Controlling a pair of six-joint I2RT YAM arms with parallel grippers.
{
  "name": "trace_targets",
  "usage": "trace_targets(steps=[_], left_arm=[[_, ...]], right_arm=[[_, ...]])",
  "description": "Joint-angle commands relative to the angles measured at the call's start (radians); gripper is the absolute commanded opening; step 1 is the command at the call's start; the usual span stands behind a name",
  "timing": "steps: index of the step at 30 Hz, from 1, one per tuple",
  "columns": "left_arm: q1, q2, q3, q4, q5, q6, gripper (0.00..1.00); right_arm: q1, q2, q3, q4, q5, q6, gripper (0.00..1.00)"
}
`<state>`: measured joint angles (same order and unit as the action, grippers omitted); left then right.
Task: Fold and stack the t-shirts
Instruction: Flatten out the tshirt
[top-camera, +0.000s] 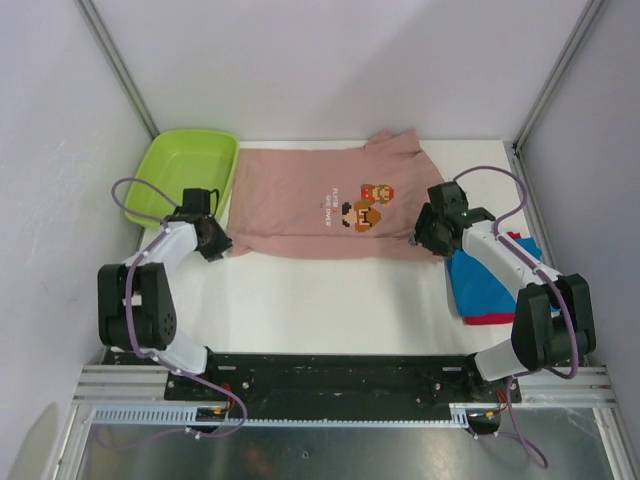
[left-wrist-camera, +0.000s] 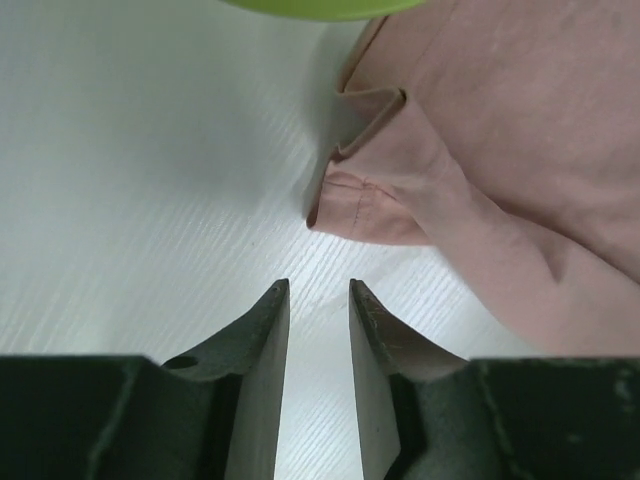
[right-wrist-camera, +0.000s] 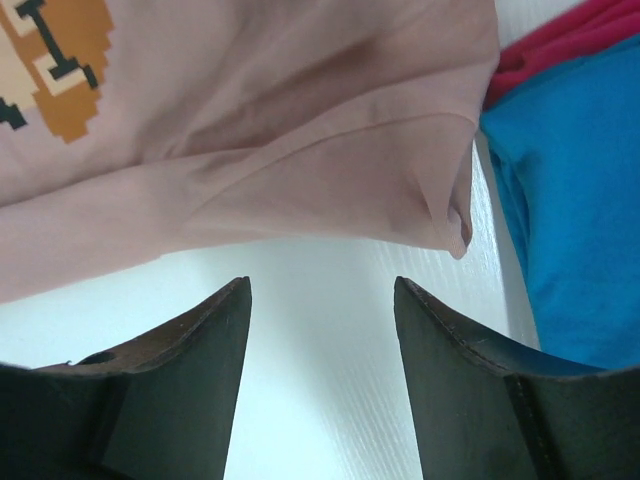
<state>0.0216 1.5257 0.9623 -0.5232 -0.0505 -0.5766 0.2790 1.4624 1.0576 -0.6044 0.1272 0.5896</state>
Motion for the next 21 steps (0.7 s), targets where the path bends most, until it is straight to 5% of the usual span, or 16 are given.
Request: trace_targets(steps=[1, 13, 21], left_arm=[[-0.008, 0.062, 0.019, 0.071, -0.029, -0.056, 0.35], [-0.012, 0.159, 0.036, 0.117, -0.082, -0.079, 0.35], [-0.051, 0.178, 0.053, 0.144, -0.094, -0.072, 0.23]], right_arm=[[0.012, -0.009, -0.036, 0.047, 0.018, 0.011, 0.63], [0.016, -0.013, -0.101, 0.075, 0.033, -0.008, 0.63], [0.03, -0.036, -0.125, 0.092, 0.071, -0.016, 0.64]])
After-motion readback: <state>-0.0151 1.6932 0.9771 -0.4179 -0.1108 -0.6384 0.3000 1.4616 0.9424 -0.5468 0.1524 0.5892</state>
